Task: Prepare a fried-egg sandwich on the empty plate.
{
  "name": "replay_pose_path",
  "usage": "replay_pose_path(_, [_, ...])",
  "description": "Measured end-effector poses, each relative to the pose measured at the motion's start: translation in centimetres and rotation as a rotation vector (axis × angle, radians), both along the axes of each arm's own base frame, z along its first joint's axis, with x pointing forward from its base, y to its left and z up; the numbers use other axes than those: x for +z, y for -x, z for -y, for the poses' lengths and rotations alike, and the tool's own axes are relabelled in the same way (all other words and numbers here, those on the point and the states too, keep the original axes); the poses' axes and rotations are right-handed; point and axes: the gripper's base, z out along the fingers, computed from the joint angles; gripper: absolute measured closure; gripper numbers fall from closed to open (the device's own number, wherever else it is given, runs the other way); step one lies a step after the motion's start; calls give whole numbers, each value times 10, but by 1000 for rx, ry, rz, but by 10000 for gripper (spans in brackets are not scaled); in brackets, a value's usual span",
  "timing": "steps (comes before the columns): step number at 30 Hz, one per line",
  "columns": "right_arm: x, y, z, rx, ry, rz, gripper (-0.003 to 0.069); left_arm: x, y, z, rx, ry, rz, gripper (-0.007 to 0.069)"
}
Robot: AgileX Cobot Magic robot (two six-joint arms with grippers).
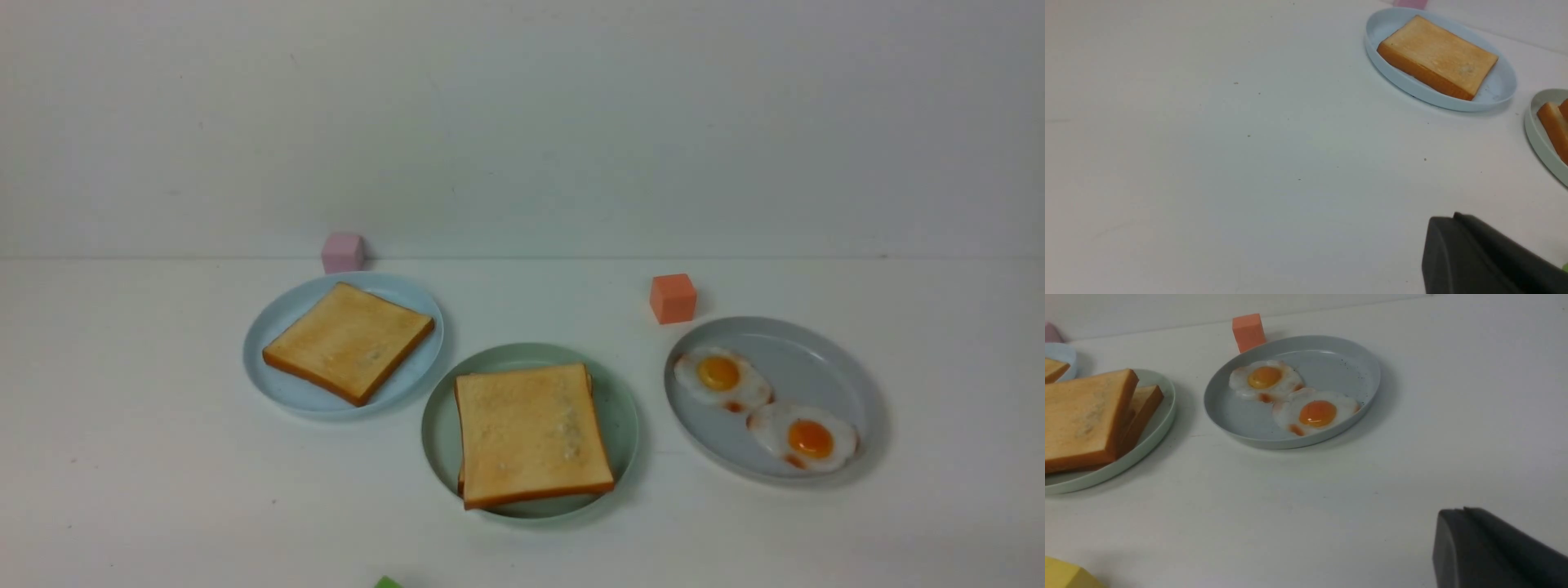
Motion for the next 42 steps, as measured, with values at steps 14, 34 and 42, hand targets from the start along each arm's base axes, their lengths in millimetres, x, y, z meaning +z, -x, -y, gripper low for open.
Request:
replay_pose_path(14, [0, 0, 0, 0, 0, 0, 610, 0, 0, 0, 0, 0, 0, 622])
replay_pose_path(34, [0, 0, 0, 0, 0, 0, 593, 0, 0, 0, 0, 0, 0, 609])
replay_pose_path(42, [0, 0, 0, 0, 0, 0, 582, 0, 0, 0, 0, 0, 0, 599])
